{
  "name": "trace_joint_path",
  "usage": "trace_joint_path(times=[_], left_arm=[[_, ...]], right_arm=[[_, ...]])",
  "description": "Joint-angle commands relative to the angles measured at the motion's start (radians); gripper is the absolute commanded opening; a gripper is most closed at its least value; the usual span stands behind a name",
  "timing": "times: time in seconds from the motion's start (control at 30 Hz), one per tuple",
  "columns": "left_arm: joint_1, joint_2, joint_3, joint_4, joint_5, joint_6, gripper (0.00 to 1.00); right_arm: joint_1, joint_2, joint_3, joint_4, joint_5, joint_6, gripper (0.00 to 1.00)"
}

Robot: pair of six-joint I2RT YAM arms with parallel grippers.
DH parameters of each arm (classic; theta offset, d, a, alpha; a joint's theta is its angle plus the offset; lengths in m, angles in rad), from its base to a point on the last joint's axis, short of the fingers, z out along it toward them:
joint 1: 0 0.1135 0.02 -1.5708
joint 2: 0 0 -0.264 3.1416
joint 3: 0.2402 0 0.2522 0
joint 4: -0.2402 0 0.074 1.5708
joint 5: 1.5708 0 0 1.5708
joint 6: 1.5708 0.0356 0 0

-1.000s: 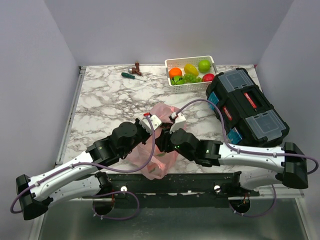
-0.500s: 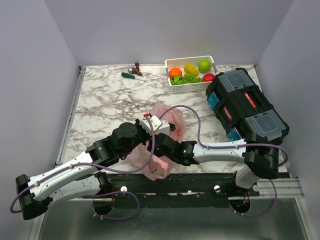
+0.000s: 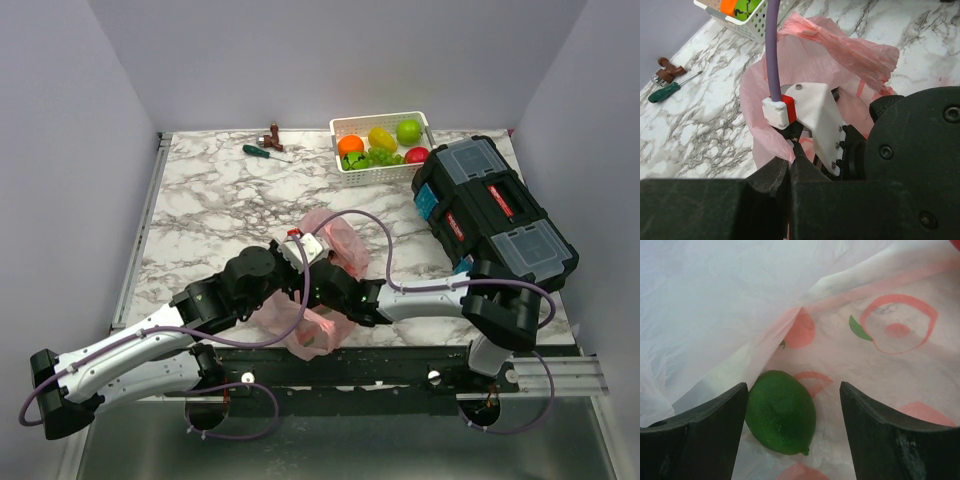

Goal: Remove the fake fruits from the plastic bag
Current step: Take out the fake fruit from the plastic bag.

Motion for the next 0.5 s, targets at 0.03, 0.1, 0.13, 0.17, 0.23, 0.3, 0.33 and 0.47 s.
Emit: trace_joint_path(times=[0.03, 0.1, 0.13, 0.17, 0.23, 0.3, 0.33, 0.47], left_arm=[[-0.025, -0.006, 0.010, 0.045, 0.026, -0.011, 0.00], [-0.027, -0.004, 0.010, 0.045, 0.019, -0.008, 0.00], [-0.029, -0.002, 0.009, 0.045, 0.018, -0.008, 0.00], [-0.030, -0.001, 0.010, 0.045, 0.017, -0.006, 0.00], [-0.032, 0.003, 0.011, 0.045, 0.013, -0.004, 0.00], [-0.034, 0.007, 0.011, 0.043, 0.012, -0.001, 0.00], [-0.034, 0.008, 0.011, 0.043, 0.010, -0.001, 0.00], [-0.034, 0.014, 0.012, 0.043, 0.004, 0.003, 0.00]], right_arm=[[0.017, 0.068, 0.005, 0.081, -0.124, -0.081, 0.80], [0.017, 0.085, -0.008, 0.107, -0.148, -0.082, 0.84], [0.017, 0.091, -0.019, 0.128, -0.167, -0.084, 0.87], [0.017, 0.100, -0.030, 0.151, -0.185, -0.086, 0.88], [0.018, 0.122, -0.039, 0.164, -0.205, -0.084, 0.89], [0.017, 0.148, -0.043, 0.161, -0.222, -0.081, 0.89], [0.017, 0.158, -0.047, 0.163, -0.225, -0.079, 0.90], [0.017, 0.193, -0.075, 0.190, -0.225, -0.068, 0.91]])
